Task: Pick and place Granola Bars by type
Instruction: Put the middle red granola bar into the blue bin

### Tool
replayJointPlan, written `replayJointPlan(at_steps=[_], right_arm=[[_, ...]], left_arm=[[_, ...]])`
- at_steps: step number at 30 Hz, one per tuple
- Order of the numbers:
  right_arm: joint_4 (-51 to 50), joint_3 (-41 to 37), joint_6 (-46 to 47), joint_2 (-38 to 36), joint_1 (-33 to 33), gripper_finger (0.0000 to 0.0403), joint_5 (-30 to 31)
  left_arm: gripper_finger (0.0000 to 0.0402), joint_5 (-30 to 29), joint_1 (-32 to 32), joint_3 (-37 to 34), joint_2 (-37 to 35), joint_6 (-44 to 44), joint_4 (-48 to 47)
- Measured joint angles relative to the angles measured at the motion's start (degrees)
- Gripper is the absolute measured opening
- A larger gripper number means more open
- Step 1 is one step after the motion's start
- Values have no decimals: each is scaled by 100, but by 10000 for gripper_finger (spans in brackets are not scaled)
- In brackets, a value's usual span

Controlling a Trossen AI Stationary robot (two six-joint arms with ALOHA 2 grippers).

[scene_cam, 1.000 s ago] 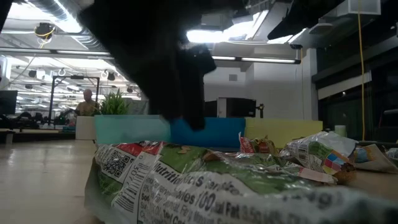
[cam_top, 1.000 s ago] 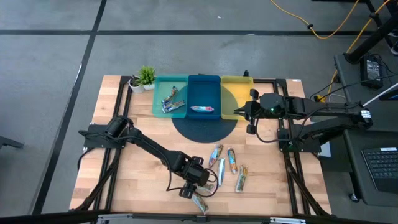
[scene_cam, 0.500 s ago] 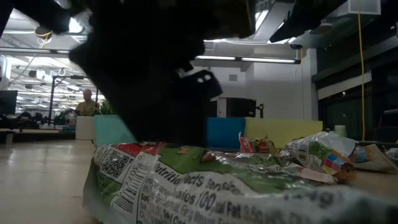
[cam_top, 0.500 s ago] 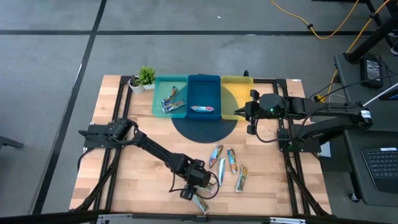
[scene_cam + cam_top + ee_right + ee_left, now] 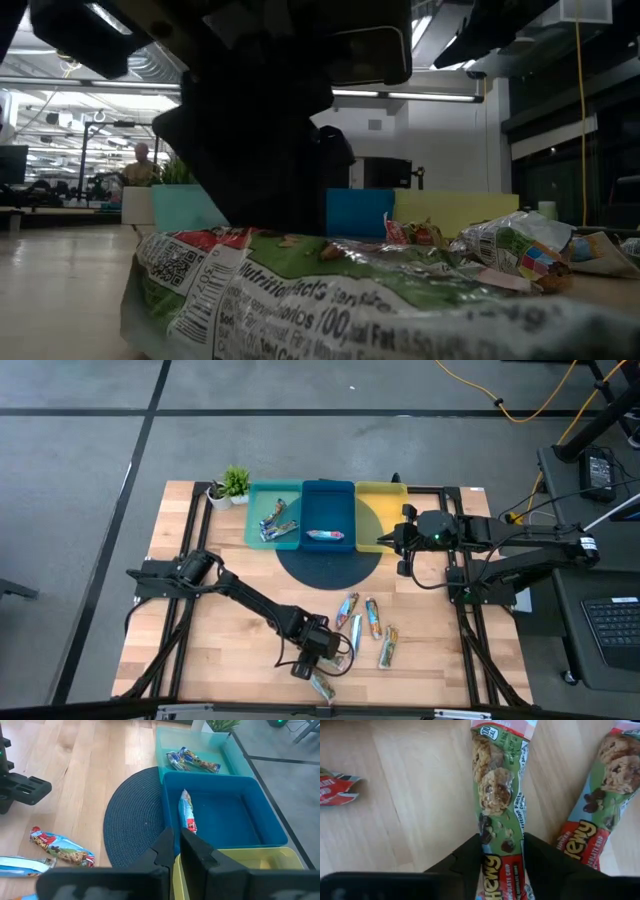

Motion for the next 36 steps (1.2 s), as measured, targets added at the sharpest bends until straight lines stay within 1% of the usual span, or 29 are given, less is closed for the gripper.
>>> replayJointPlan(at_steps=[8,12,17,21,24,29,32,36], right_arm=[[-4,0,0,0,1,34,0],[-8,0,2,0,1,34,0],[-20,0,4,0,0,34,-3],[-19,0,45,0,1,34,-3],[-21,0,207,0,1,34,-2],[-19,0,284,0,1,34,0],[-19,0,284,1,0,34,0],[-17,0,284,0,-1,34,0]], left_arm=[[38,516,-4,0,0,-29,-50],[15,766,-2,0,-87,-169,-365],[19,640,0,20,-512,-271,-820],[20,419,0,22,-927,-524,-842],[15,265,18,26,-1206,-657,-676],[14,196,118,30,-1536,-1019,-189],[16,66,125,31,-1658,-1025,21],[14,-182,116,31,-1736,-1021,50]])
